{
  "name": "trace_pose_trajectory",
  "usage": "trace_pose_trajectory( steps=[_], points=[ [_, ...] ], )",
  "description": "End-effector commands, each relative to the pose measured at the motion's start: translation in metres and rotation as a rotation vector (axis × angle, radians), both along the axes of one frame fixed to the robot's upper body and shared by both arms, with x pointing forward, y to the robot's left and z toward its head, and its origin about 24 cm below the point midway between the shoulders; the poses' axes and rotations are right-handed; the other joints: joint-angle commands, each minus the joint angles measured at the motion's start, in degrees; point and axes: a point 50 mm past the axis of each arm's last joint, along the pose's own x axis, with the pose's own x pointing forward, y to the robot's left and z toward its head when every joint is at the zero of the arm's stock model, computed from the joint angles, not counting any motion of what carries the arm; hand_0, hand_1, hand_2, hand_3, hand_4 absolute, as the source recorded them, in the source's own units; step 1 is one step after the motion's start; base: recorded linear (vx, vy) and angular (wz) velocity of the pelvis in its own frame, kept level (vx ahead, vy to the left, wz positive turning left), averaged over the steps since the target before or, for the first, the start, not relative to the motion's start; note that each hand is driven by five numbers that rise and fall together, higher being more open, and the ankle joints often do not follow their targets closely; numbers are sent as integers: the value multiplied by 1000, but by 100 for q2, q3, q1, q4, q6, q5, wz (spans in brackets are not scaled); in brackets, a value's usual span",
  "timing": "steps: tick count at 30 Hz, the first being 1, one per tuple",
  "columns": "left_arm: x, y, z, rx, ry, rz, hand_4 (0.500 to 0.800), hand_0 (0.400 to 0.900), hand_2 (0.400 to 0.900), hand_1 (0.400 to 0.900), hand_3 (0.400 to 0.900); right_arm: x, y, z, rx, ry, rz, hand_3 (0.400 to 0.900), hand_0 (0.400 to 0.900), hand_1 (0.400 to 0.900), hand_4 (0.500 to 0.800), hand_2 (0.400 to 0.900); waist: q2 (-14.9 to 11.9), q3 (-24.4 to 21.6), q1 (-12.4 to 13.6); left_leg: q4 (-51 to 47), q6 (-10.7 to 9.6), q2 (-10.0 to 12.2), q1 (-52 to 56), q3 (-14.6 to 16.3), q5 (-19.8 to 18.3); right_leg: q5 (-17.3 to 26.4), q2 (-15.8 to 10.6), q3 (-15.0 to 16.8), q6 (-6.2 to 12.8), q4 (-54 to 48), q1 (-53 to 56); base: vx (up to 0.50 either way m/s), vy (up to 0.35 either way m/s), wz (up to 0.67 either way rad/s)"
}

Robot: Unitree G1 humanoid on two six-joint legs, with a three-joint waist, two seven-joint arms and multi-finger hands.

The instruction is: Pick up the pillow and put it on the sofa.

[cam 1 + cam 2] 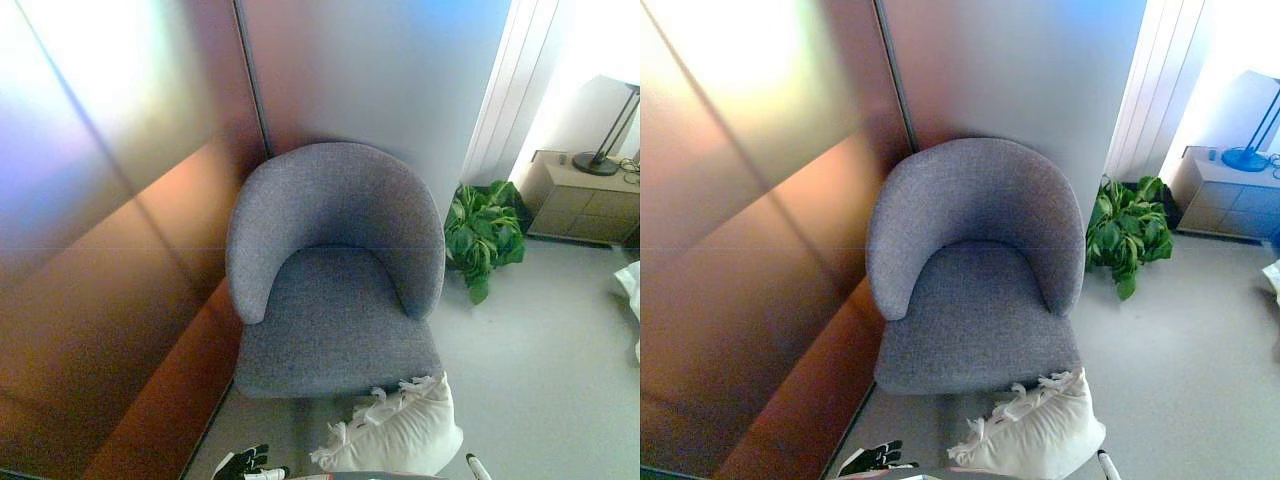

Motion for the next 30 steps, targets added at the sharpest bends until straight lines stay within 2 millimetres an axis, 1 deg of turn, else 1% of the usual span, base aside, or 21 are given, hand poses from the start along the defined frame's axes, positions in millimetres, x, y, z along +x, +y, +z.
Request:
trace_pose_trajectory(
  steps=[1,5,9,13,18,20,23,26,30],
  points=[
    [36,11,10,31,-128,24,800,900,900,900,900,22,8,1,1,-27,14,900,900,900,800,900,-31,199,108,26,137,-323,142,-25,-537,-363,190,-185,20,416,-156,0,0,0],
    [38,13,11,23,-145,64,800,900,900,900,900,22,7,1,0,-28,21,900,900,900,800,900,-36,218,114,28,133,-323,151,-34,-539,-369,194,-188,19,421,-146,0,0,0],
    [36,12,10,42,-136,53,800,900,900,900,900,22,9,1,6,-33,40,900,900,900,800,900,-36,238,120,35,136,-322,136,-37,-532,-372,187,-195,17,437,-161,20,-13,0],
    [39,12,11,51,-148,45,800,900,900,900,900,26,3,3,-9,-44,61,900,900,900,800,900,13,329,122,55,133,-339,71,-51,-502,-381,167,-208,10,511,-253,10,-6,0],
    [56,5,15,29,-200,47,800,900,900,900,900,58,-17,16,-68,-121,94,900,900,900,800,900,230,638,88,99,140,-401,-242,-131,-397,-398,109,-168,-26,713,-663,-102,43,0],
    [67,1,18,12,-233,54,800,900,900,900,900,78,-26,24,-103,-173,112,900,900,900,800,900,372,850,69,111,141,-435,-418,-162,-342,-399,87,-146,-46,772,-867,-158,69,-1],
    [80,-4,22,-5,-271,59,800,900,900,900,900,100,-33,35,-140,-230,125,900,900,900,800,900,518,1077,55,121,148,-465,-634,-205,-292,-415,77,-114,-76,851,-1119,-132,34,1],
    [88,-8,25,-12,-299,55,800,900,900,900,900,114,-37,42,-172,-272,142,900,900,900,800,900,627,1249,55,145,142,-495,-803,-240,-255,-425,68,-117,-100,915,-1299,-43,-8,4],
    [102,-16,30,-37,-347,58,800,900,900,900,900,141,-46,60,-242,-310,180,900,900,900,800,900,809,1501,32,269,123,-553,-1100,-268,-186,-453,6,-142,-149,1105,-1635,-23,27,3]
  ],
)
